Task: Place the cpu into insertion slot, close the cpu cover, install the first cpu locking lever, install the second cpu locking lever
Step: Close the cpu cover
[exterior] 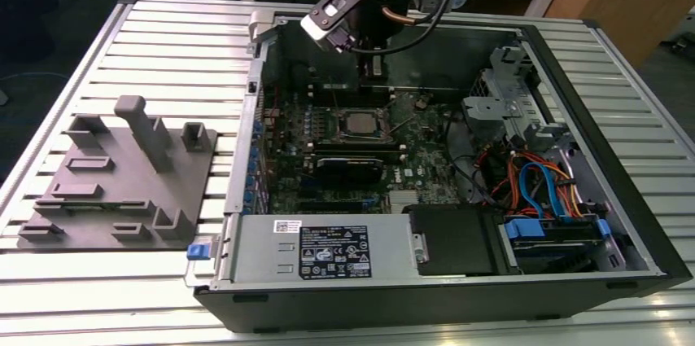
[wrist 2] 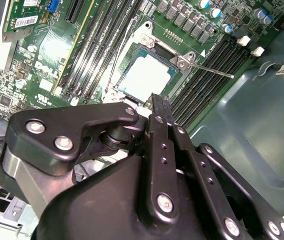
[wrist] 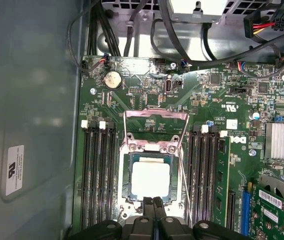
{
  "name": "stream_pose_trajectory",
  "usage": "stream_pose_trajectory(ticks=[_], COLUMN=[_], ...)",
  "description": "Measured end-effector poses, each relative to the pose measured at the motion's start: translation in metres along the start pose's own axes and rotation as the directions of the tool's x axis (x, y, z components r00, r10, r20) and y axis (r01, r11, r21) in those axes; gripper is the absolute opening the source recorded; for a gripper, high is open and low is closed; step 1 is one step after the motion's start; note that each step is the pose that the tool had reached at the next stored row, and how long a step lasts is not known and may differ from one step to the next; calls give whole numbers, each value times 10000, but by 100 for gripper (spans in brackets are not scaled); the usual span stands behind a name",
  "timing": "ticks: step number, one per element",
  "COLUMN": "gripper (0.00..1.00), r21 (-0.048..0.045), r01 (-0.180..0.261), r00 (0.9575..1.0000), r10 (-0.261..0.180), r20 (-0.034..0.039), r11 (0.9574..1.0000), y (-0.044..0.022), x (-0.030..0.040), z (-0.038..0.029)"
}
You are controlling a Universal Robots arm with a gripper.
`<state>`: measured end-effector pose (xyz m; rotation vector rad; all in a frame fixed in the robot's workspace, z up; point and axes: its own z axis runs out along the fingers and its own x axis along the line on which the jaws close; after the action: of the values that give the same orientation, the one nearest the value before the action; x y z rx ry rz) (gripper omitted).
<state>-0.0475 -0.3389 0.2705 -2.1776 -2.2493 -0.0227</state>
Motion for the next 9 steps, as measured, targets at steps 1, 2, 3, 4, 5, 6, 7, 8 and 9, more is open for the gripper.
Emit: stream_pose_trajectory(ticks=[1, 2, 3, 4, 5, 6, 7, 8, 9], gripper=[10, 10, 10, 10, 10, 10, 10, 10, 10], r21=[1, 1, 2, 2, 1, 1, 1, 1, 1], r01=[1, 2, 1, -1, 0, 0, 0, 0, -1], r00=[10000, 10000, 10000, 10000, 10000, 10000, 10000, 10000, 10000], r10=[-1, -2, -1, 1, 0, 0, 0, 0, 1], r20=[1, 1, 2, 2, 1, 1, 1, 1, 1], r11=[10000, 10000, 10000, 10000, 10000, 10000, 10000, 10000, 10000], y=[2, 6, 10, 14, 19, 23, 27, 30, 32], x=[0, 0, -1, -1, -1, -1, -1, -1, -1], z=[0, -1, -1, -1, -1, 0, 0, 0, 0])
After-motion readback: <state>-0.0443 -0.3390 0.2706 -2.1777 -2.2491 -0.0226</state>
